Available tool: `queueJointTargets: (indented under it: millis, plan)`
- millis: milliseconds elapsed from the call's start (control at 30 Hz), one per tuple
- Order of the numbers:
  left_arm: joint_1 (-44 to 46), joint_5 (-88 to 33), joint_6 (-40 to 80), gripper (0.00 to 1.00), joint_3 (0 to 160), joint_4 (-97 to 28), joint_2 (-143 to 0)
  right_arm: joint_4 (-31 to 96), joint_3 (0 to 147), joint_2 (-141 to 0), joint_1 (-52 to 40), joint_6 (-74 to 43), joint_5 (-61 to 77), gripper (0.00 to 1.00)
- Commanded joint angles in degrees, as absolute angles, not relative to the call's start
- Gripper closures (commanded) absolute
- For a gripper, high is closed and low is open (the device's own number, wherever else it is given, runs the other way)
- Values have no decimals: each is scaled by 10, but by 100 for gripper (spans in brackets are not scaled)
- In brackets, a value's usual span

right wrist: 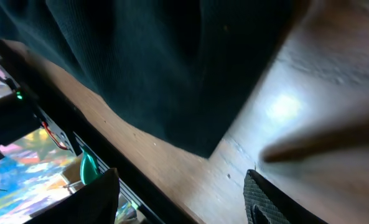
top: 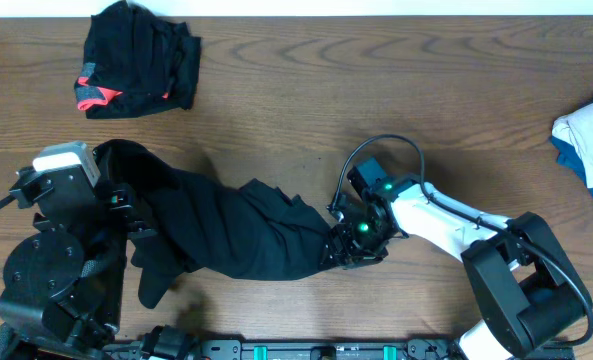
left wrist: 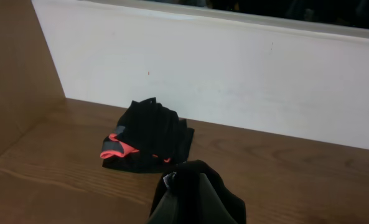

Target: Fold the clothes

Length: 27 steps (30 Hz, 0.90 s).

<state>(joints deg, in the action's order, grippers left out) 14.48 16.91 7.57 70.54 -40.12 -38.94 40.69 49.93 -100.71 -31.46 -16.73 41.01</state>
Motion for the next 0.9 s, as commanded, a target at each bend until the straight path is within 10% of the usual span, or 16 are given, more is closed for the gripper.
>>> queueJointTargets:
  millis: [0, 467, 867]
  plan:
    - [146, 176, 71, 94, 722, -399, -387, 383, 486, -1004, -324, -187, 440, 38]
    - [146, 176, 71, 94, 722, -399, -387, 320, 472, -1004, -332, -211, 440, 44]
    - [146, 176, 71, 94, 722, -399, -387, 287, 462, -1004, -345, -236, 440, 99]
